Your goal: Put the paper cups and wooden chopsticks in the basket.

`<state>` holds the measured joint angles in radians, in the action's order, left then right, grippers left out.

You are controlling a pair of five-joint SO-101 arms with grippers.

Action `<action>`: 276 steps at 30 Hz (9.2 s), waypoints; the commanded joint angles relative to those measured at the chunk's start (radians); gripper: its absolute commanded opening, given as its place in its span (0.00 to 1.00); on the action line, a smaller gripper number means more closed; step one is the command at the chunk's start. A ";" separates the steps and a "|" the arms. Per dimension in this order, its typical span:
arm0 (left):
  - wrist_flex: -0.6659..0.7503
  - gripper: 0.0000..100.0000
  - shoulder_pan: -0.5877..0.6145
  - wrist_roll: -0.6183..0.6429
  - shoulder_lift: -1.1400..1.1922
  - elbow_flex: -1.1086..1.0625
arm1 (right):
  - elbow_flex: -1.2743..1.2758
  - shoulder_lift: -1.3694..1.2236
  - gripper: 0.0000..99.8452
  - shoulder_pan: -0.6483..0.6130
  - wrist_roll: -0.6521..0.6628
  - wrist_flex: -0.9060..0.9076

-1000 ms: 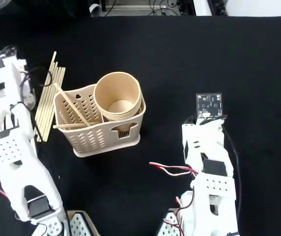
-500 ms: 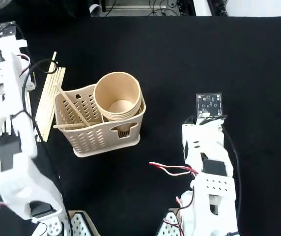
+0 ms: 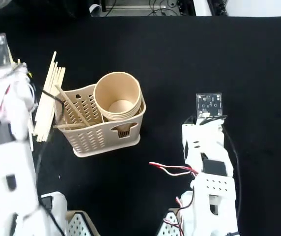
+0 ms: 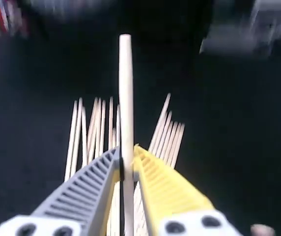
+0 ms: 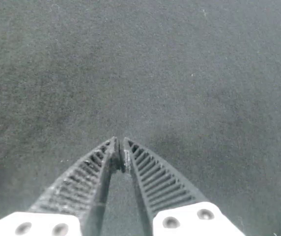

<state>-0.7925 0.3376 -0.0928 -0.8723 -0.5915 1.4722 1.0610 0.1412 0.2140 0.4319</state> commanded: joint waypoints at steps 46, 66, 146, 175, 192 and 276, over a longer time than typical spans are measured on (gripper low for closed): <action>-0.321 0.21 -0.214 0.198 -0.523 -0.010 | 0.005 -0.005 0.01 -0.044 0.037 -0.020; -0.459 0.21 0.191 0.092 0.740 0.619 | 0.005 -0.005 0.01 -0.044 0.037 -0.020; 0.143 0.03 -0.245 -0.034 -0.852 -0.248 | 0.005 -0.005 0.01 -0.044 0.037 -0.020; -0.066 0.19 -0.355 0.153 -0.937 -0.420 | 0.005 -0.005 0.01 -0.044 0.037 -0.020; -0.313 0.20 0.134 0.157 -0.144 0.061 | 0.005 -0.005 0.01 -0.044 0.037 -0.020; -0.968 0.03 0.229 0.173 1.513 1.449 | 0.005 -0.004 0.01 -0.046 0.038 -0.020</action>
<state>-1.7561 0.5953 0.1051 0.8523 1.0012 1.4830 1.0610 0.1074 0.2417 0.4319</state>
